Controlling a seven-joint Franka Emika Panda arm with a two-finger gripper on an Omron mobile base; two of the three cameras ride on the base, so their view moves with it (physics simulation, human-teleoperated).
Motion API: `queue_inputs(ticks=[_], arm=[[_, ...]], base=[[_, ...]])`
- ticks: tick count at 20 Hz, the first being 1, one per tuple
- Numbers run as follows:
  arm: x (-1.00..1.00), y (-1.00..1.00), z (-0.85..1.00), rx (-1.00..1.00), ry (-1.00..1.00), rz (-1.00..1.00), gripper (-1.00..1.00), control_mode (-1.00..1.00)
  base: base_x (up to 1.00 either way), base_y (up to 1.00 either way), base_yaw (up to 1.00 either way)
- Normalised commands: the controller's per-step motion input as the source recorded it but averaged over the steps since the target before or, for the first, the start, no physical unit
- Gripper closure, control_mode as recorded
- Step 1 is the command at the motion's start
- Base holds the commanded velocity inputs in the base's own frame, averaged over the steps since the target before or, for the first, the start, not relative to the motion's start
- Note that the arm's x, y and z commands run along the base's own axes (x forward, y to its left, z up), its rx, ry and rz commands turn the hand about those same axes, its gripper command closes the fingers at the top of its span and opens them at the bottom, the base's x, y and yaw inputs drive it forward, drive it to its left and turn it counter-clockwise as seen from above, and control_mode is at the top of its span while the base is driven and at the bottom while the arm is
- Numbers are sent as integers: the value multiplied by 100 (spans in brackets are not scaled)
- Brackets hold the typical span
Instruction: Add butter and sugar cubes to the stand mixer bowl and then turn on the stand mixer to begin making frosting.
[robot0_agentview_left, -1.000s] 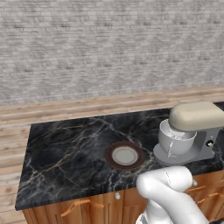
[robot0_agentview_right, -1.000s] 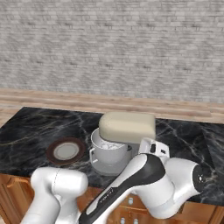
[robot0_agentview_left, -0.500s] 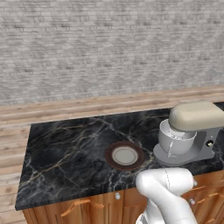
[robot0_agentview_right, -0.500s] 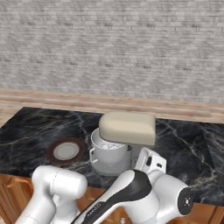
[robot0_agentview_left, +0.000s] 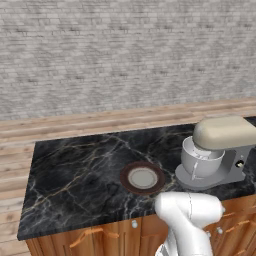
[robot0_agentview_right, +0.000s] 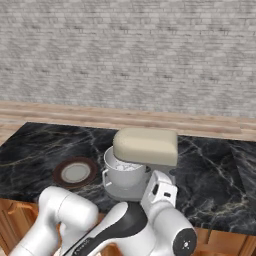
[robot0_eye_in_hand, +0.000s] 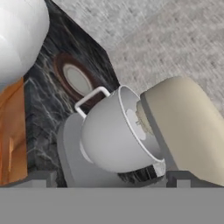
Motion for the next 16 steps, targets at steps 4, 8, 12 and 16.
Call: queue_inputs(ticks=[4,8,12,16], arm=[[1,9,-3,-7,-13,-5,-100,-100],[10,1,-3,-3,-14,-5,-100,-100],[16,-4,-6,0,-11,-8,-100,-100],[19,-11,-6,0,-8,-13,-100,-100]], base=[[0,0,0],[0,0,0],[0,0,0],[0,0,0]])
